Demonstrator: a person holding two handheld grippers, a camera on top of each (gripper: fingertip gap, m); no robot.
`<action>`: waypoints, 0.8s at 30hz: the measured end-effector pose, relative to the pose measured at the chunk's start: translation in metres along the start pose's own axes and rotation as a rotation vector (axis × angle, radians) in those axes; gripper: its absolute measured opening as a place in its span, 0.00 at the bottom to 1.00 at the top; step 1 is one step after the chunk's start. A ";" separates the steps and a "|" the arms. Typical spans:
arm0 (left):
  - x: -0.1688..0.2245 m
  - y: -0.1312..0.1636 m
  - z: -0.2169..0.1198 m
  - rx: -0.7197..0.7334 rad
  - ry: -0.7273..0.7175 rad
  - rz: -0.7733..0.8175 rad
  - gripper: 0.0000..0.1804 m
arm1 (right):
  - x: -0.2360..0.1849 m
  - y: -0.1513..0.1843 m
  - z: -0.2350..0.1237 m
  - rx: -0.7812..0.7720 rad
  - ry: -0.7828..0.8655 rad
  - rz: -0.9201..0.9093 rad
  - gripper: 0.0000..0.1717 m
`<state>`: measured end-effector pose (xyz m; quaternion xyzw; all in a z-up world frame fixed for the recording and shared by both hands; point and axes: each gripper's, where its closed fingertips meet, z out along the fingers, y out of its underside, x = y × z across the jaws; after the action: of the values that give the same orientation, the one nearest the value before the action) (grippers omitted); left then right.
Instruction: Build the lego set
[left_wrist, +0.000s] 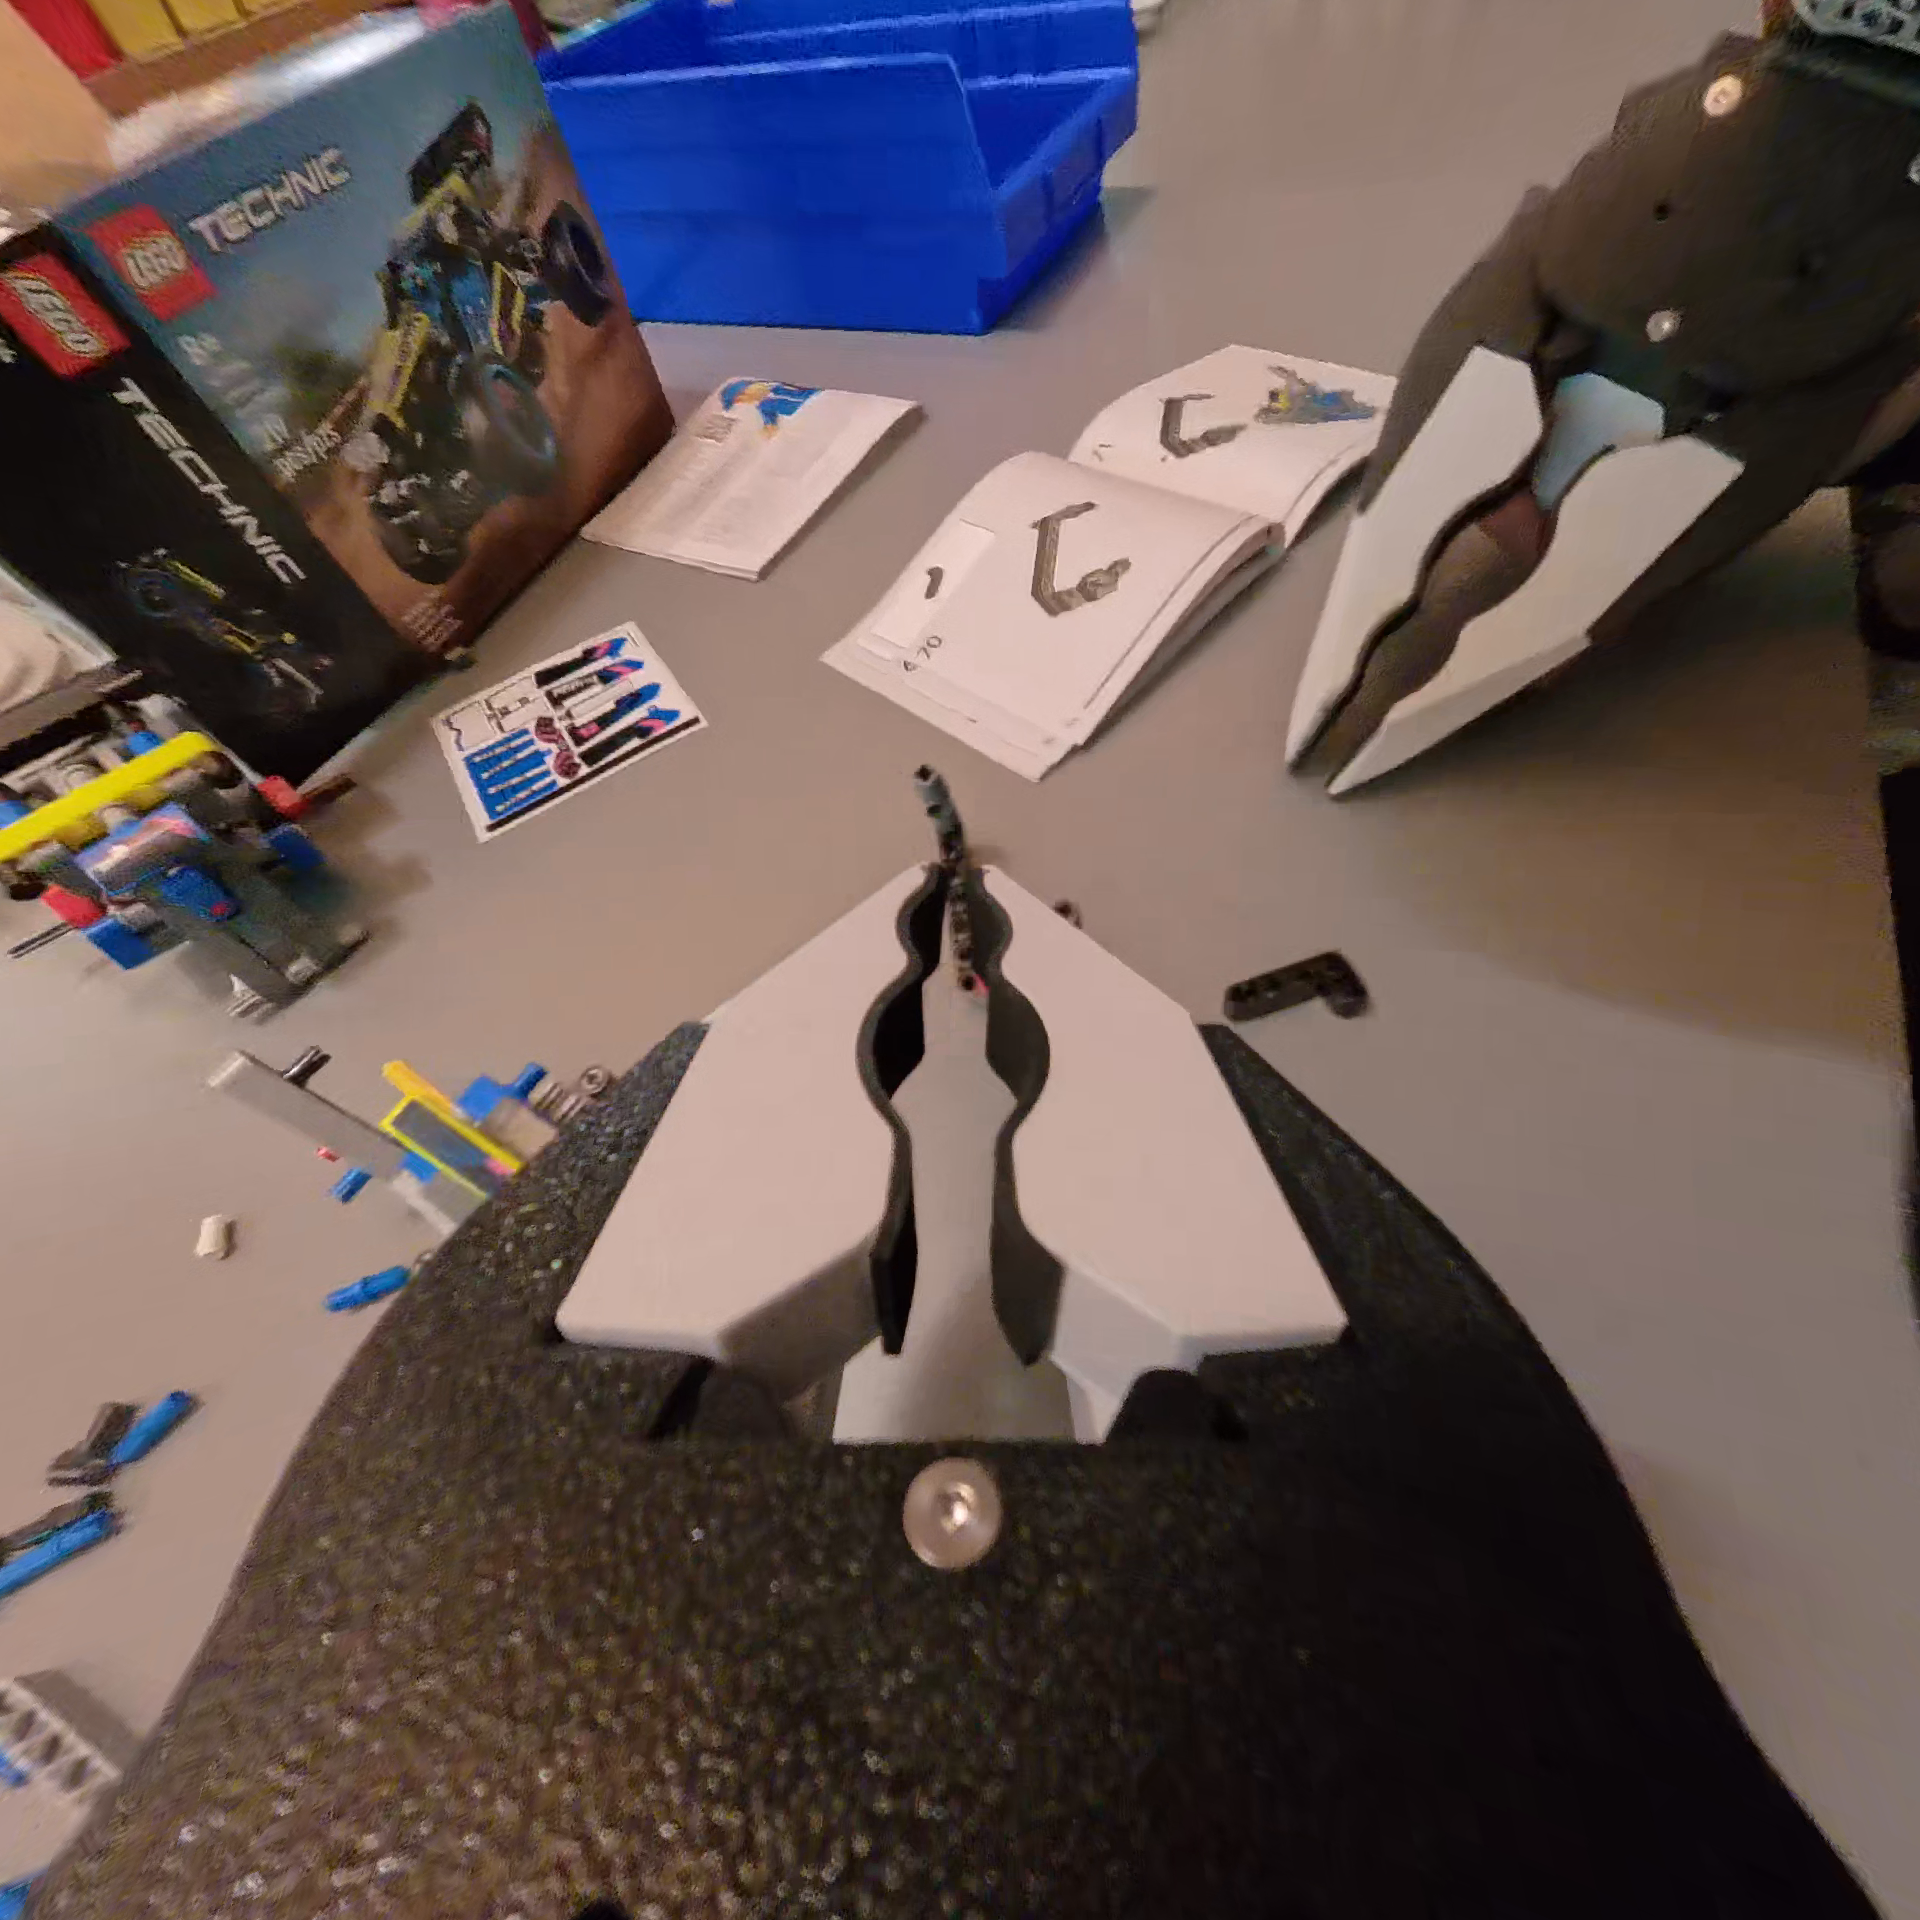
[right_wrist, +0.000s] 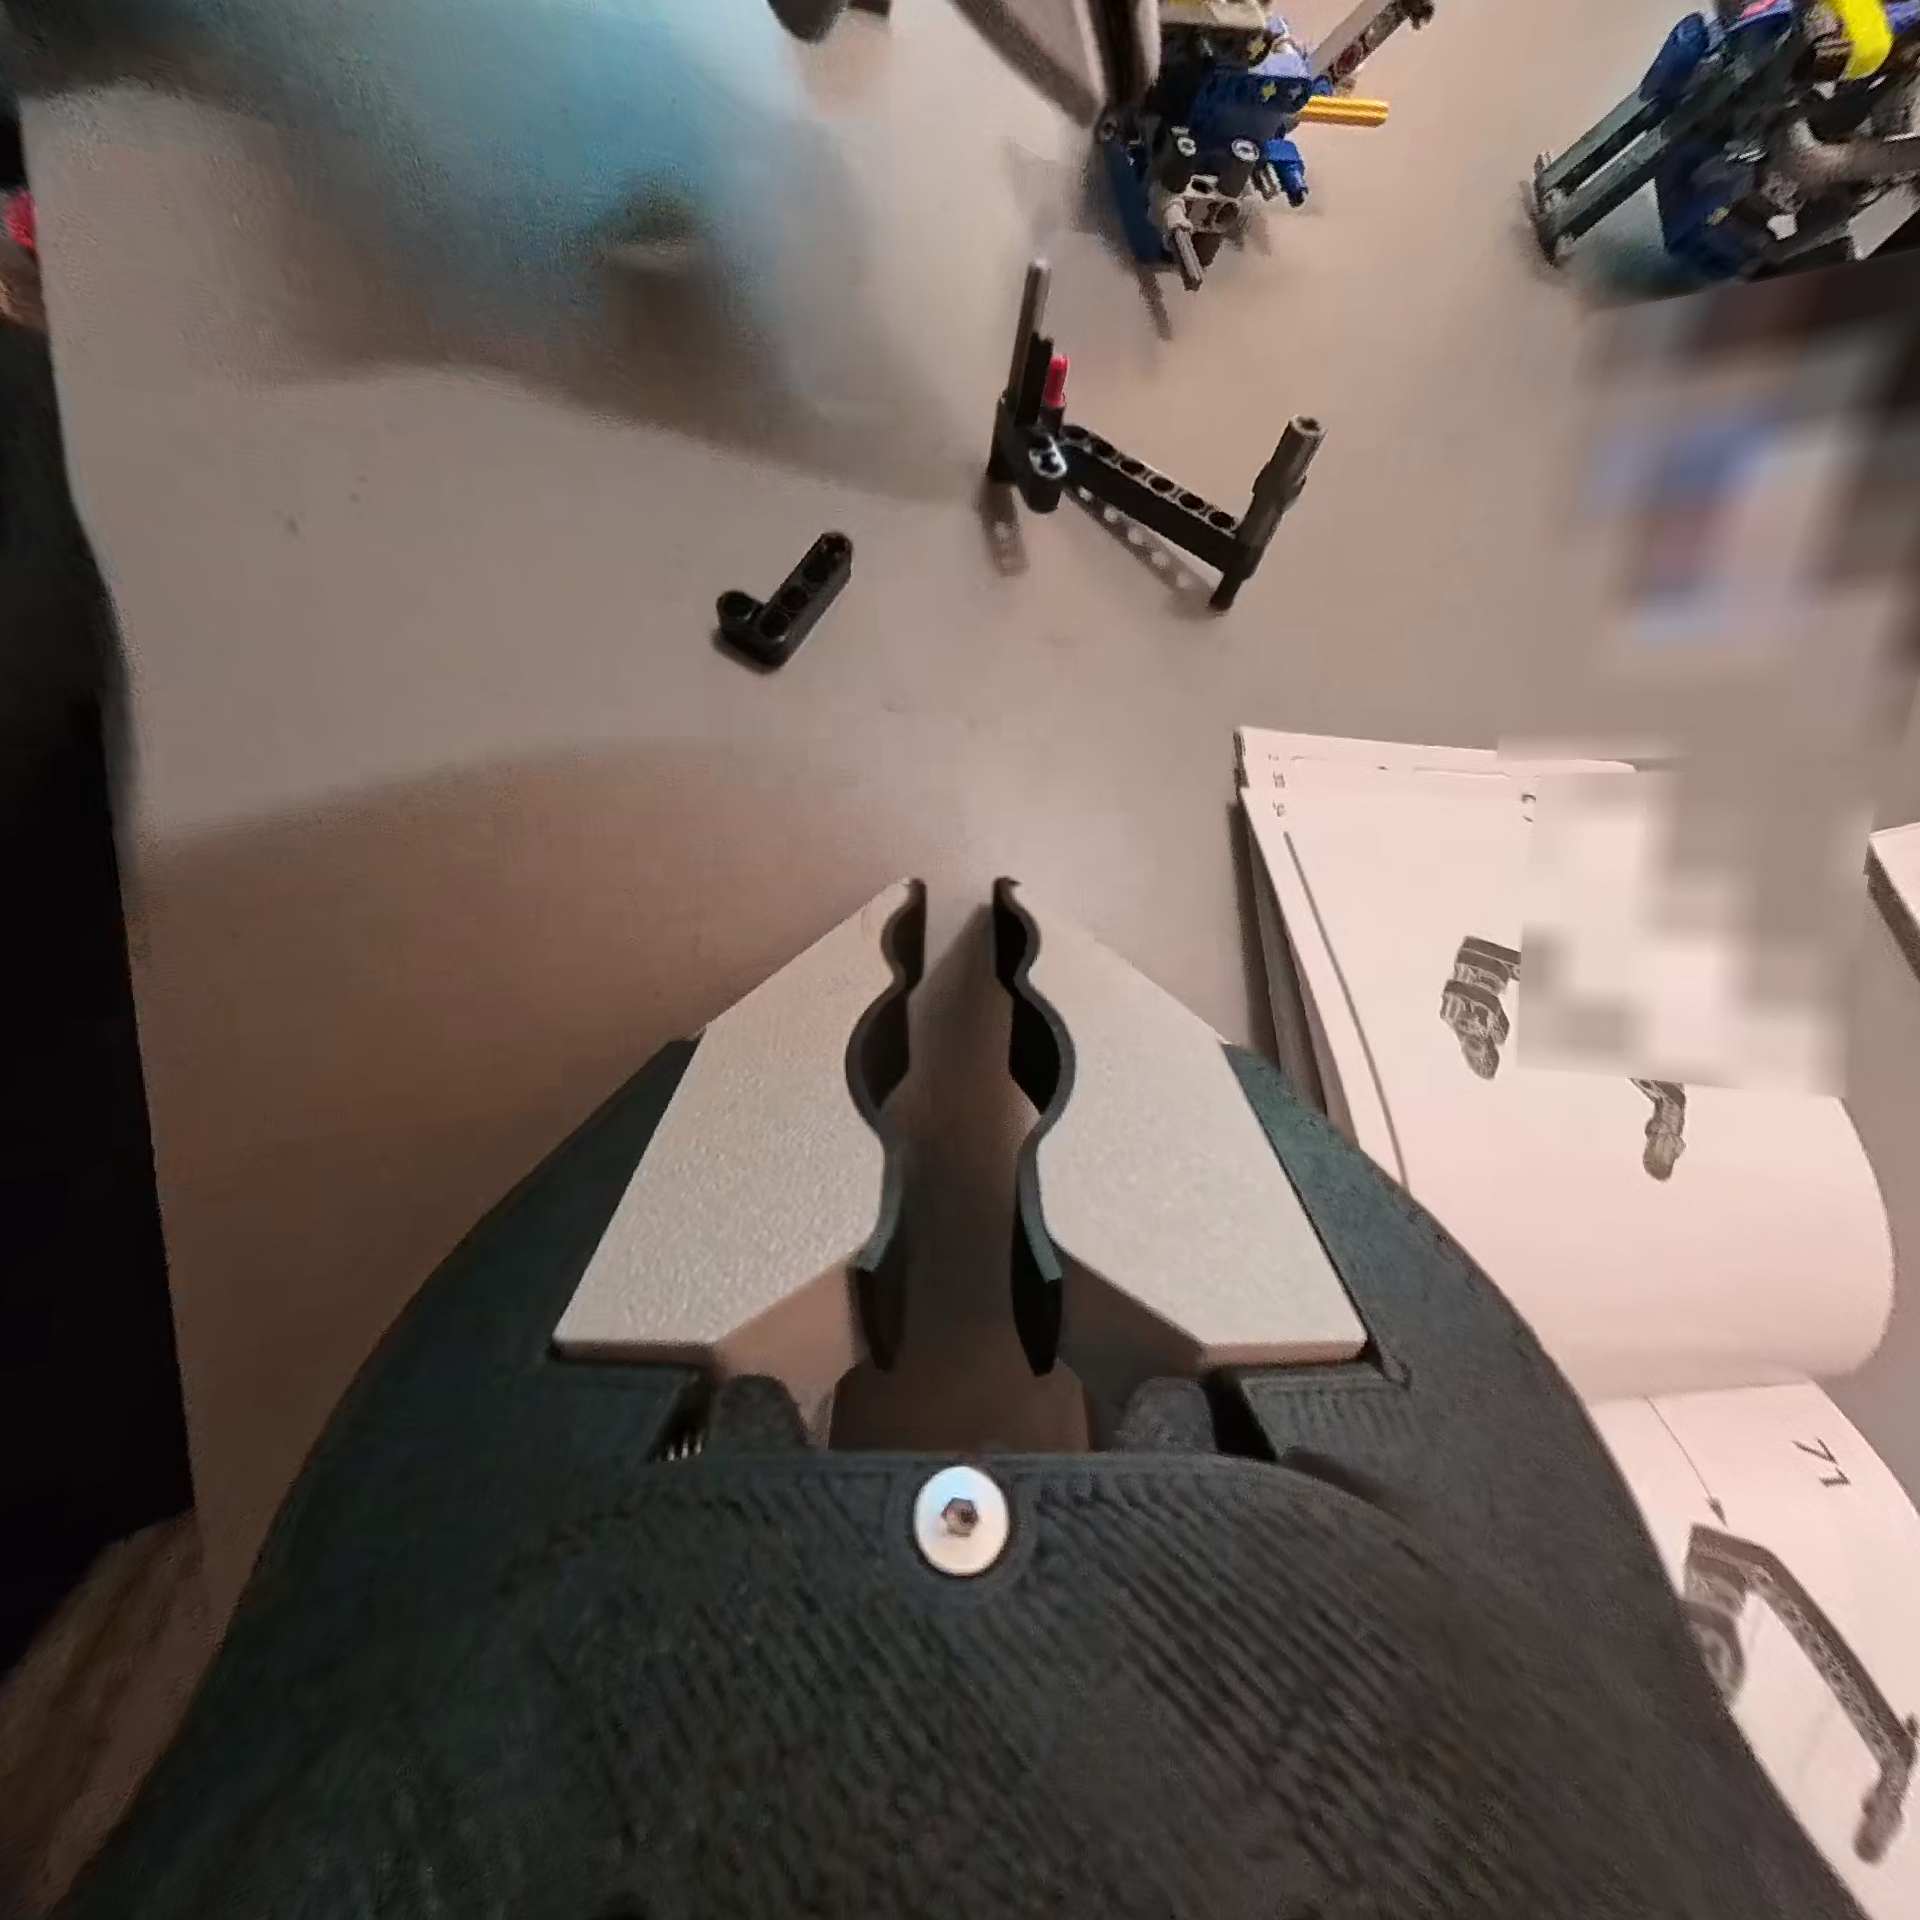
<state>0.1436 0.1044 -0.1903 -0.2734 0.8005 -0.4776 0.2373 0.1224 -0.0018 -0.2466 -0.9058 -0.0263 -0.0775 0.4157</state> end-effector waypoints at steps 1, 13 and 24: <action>0.000 0.006 -0.001 -0.033 0.036 0.005 0.02 | 0.000 -0.003 0.002 0.005 -0.012 0.009 0.07; 0.009 0.045 0.018 -0.200 0.083 0.135 0.09 | 0.013 -0.053 0.041 0.077 0.006 -0.069 0.10; 0.015 0.044 0.024 -0.204 0.101 0.191 0.09 | 0.014 -0.062 0.062 0.051 0.041 -0.183 0.04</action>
<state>0.1386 0.0969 -0.2420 -0.1941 0.8782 -0.3822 0.2121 0.1371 0.0849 -0.2379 -0.8870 -0.1025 -0.1329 0.4302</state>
